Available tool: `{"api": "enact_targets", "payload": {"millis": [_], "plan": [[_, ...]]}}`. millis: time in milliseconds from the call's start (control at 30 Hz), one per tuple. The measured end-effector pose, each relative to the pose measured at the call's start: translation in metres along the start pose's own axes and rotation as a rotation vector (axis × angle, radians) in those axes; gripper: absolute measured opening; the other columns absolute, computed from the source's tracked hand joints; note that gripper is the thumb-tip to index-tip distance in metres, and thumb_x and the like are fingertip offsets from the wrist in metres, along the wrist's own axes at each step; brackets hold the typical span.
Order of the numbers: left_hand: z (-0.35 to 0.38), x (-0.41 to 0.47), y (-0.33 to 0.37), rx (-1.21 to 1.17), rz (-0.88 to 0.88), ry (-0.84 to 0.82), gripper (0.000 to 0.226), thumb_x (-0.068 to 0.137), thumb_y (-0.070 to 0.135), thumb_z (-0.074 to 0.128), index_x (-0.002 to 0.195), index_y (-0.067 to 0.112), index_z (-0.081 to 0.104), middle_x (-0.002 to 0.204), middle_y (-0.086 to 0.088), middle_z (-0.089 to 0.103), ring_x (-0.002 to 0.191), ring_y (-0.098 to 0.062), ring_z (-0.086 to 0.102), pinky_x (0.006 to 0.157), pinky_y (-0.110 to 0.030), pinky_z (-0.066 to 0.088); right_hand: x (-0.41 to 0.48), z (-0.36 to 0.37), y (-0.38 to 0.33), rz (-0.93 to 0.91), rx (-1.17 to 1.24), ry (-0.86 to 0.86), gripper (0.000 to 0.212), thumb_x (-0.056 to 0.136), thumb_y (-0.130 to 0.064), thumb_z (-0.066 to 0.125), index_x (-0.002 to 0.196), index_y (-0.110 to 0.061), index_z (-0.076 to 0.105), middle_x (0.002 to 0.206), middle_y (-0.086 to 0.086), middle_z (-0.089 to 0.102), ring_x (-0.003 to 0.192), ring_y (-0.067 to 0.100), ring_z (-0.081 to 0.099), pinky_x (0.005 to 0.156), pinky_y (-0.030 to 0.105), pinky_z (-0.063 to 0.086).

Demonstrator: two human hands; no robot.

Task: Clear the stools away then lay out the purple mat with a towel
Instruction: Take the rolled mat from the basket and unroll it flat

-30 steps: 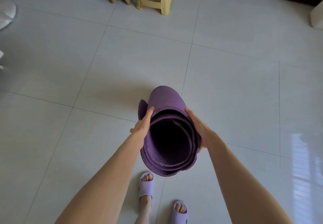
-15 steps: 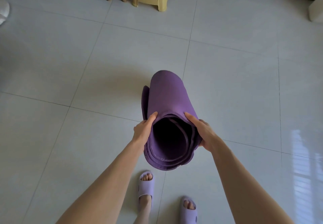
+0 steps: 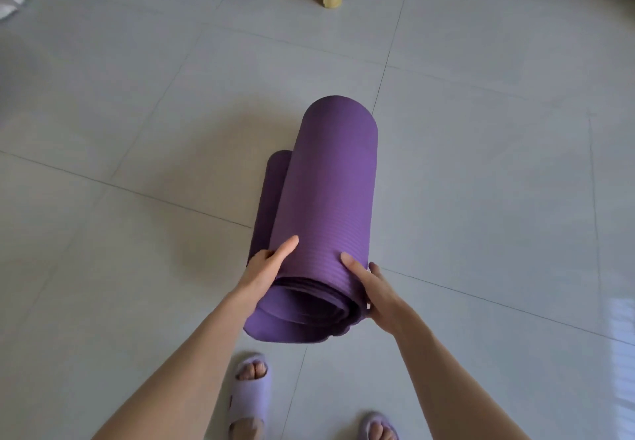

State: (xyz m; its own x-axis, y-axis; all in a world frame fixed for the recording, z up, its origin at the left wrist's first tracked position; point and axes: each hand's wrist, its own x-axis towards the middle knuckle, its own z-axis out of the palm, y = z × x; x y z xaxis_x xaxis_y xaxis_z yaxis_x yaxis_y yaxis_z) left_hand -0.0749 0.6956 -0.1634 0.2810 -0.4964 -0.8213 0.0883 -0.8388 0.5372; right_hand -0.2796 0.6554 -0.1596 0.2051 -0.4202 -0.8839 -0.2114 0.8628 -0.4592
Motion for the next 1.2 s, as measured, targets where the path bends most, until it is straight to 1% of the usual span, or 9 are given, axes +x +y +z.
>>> {"api": "enact_targets", "payload": {"millis": [133, 267, 333, 467, 633, 733, 833, 933, 1200], "plan": [[0.018, 0.039, -0.032, 0.162, 0.06, 0.077, 0.081, 0.053, 0.082, 0.062, 0.095, 0.013, 0.065, 0.111, -0.005, 0.068, 0.09, -0.015, 0.064, 0.069, -0.022, 0.045, 0.037, -0.016, 0.03, 0.049, -0.161, 0.045, 0.112, 0.047, -0.083, 0.061, 0.137, -0.02, 0.038, 0.135, 0.002, 0.05, 0.118, 0.03, 0.051, 0.102, 0.05, 0.038], [0.019, 0.089, -0.057, 0.338, 0.07, 0.188, 0.131, 0.037, 0.097, 0.043, 0.135, 0.009, 0.047, 0.138, -0.016, 0.047, 0.125, -0.033, 0.047, 0.104, -0.04, 0.038, 0.089, -0.029, 0.056, -0.058, -0.203, 0.16, 0.102, 0.063, -0.073, 0.066, 0.141, -0.014, 0.034, 0.141, 0.005, 0.043, 0.12, 0.027, 0.047, 0.096, 0.039, 0.041], [0.019, 0.112, -0.066, 0.351, 0.111, 0.197, 0.128, 0.038, 0.097, 0.041, 0.136, 0.014, 0.047, 0.14, -0.015, 0.042, 0.127, -0.034, 0.044, 0.107, -0.042, 0.034, 0.117, -0.032, 0.062, -0.137, -0.167, 0.209, 0.105, 0.061, -0.067, 0.073, 0.14, -0.01, 0.035, 0.139, 0.005, 0.047, 0.122, 0.025, 0.048, 0.103, 0.04, 0.039], [0.018, 0.15, -0.077, 0.168, 0.198, 0.134, 0.115, 0.047, 0.09, 0.055, 0.136, 0.018, 0.045, 0.137, -0.003, 0.05, 0.121, -0.024, 0.051, 0.104, -0.038, 0.038, 0.151, -0.05, 0.062, -0.241, -0.098, 0.157, 0.103, 0.05, -0.067, 0.08, 0.128, -0.01, 0.046, 0.121, -0.001, 0.06, 0.097, 0.011, 0.06, 0.079, 0.026, 0.048], [0.023, 0.186, -0.082, 0.089, 0.228, 0.008, 0.12, 0.05, 0.088, 0.059, 0.144, 0.017, 0.035, 0.139, -0.001, 0.05, 0.122, -0.023, 0.051, 0.104, -0.04, 0.039, 0.188, -0.085, 0.071, -0.226, -0.098, 0.087, 0.123, 0.037, -0.078, 0.076, 0.135, -0.012, 0.046, 0.131, 0.003, 0.058, 0.117, 0.022, 0.057, 0.106, 0.042, 0.041], [0.029, 0.2, -0.089, 0.098, 0.286, 0.041, 0.105, 0.054, 0.078, 0.068, 0.137, 0.019, 0.043, 0.125, 0.004, 0.057, 0.103, -0.014, 0.059, 0.088, -0.033, 0.043, 0.201, -0.092, 0.079, -0.319, -0.046, 0.11, 0.096, 0.038, -0.065, 0.082, 0.113, -0.008, 0.06, 0.104, 0.004, 0.073, 0.094, 0.018, 0.071, 0.08, 0.03, 0.055], [0.03, 0.197, -0.093, 0.051, 0.341, 0.124, 0.083, 0.052, 0.067, 0.078, 0.118, 0.025, 0.053, 0.106, 0.008, 0.064, 0.083, -0.008, 0.06, 0.07, -0.028, 0.043, 0.198, -0.093, 0.083, -0.412, -0.029, 0.199, 0.064, 0.043, -0.052, 0.085, 0.089, -0.012, 0.067, 0.084, -0.001, 0.076, 0.077, 0.014, 0.072, 0.062, 0.022, 0.053], [0.025, 0.188, -0.095, 0.062, 0.368, 0.219, 0.081, 0.05, 0.062, 0.082, 0.114, 0.02, 0.055, 0.107, 0.003, 0.065, 0.088, -0.017, 0.061, 0.075, -0.031, 0.045, 0.188, -0.092, 0.082, -0.458, -0.033, 0.271, 0.044, 0.054, -0.042, 0.088, 0.082, -0.014, 0.068, 0.08, -0.002, 0.074, 0.071, 0.012, 0.071, 0.053, 0.019, 0.053], [-0.001, 0.125, -0.062, 0.386, 0.577, 0.611, 0.071, 0.048, 0.073, 0.073, 0.096, 0.024, 0.054, 0.09, 0.004, 0.06, 0.083, -0.027, 0.06, 0.069, -0.032, 0.041, 0.131, -0.071, 0.051, -0.567, -0.344, 0.566, 0.056, 0.052, -0.058, 0.085, 0.072, -0.011, 0.061, 0.075, 0.003, 0.067, 0.066, 0.02, 0.062, 0.054, 0.029, 0.046]]}}
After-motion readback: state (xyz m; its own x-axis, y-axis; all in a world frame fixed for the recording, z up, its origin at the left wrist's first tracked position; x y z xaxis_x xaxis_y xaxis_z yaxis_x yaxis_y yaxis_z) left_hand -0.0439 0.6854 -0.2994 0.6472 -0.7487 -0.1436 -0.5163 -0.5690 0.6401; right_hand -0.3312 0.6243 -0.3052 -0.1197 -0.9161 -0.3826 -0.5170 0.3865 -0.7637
